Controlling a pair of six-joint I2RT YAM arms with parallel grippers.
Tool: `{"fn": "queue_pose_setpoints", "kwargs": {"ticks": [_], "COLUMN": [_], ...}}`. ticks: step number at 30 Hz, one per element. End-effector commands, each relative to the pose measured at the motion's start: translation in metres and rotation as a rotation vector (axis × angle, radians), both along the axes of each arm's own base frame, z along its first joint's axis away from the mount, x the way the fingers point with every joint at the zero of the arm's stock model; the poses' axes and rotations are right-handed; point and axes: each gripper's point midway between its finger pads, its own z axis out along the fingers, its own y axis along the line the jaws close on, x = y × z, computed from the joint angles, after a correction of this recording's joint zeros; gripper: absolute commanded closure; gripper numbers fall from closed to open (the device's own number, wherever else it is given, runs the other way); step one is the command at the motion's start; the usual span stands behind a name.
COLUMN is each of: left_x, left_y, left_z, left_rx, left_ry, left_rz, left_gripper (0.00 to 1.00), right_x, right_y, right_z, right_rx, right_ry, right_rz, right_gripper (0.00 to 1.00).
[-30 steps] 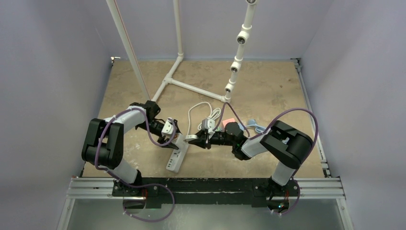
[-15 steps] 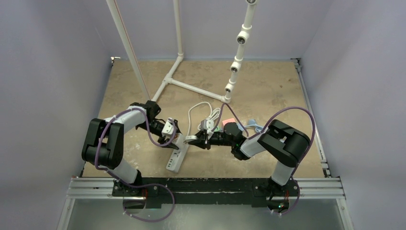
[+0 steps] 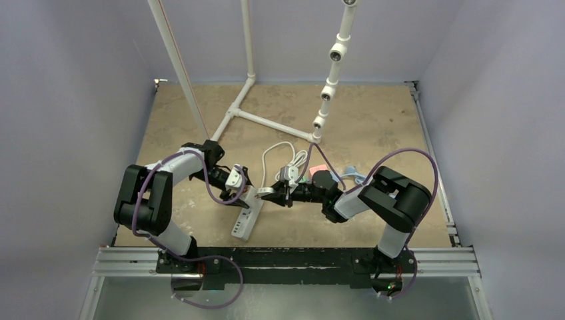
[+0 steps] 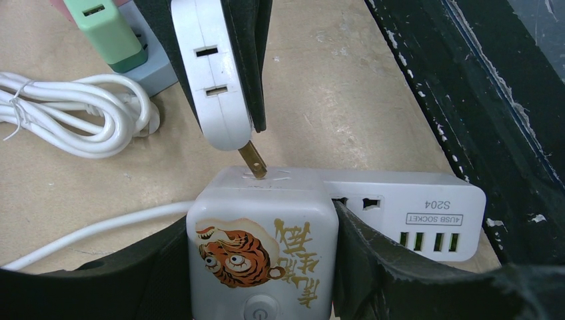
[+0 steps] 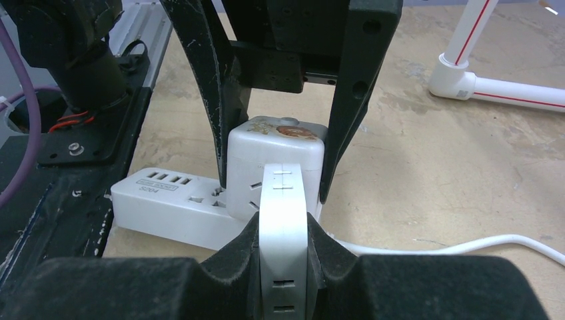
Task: Insert the plug
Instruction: Insert the plug into the socket.
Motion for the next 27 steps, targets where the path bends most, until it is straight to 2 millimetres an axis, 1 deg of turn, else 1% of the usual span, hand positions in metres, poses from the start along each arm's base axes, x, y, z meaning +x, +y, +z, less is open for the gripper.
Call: {"fn": "queue_pose_setpoints", "kwargs": {"ticks": [1,9,20,27], "left_x": [-0.0031,-0.0041,-0.0049,-0.0041], "left_y": [-0.0103,-0.0104,-0.0103,-0.0113], "left_z": [0.0152,0.0151,0.0151,0.0157], "left_rx": [-0.085,-0.086,-0.087,-0.091], "left_ry": [-0.001,0.0,-0.002,-0.004], "left_rz": [-0.006,-0.01,-0.013,-0.014], "left_gripper": [0.98,0.99,1.0,1.0], "right_x": [0.0055,0.0054,0.0142,0.0132], "right_y": [0.0054,0.0049,0.0022,0.0009], "right_z": [0.0102,0.0028,0.0078,0.0022], "right_rx": [0.042,0.024,0.056,0.041], "right_ry": [-0.042,-0.041,-0.056,-0.059], "right_rz": [-0.013,-0.009,-0.067,-0.064], "right_gripper": [1.0,1.0,1.0,1.0]}}
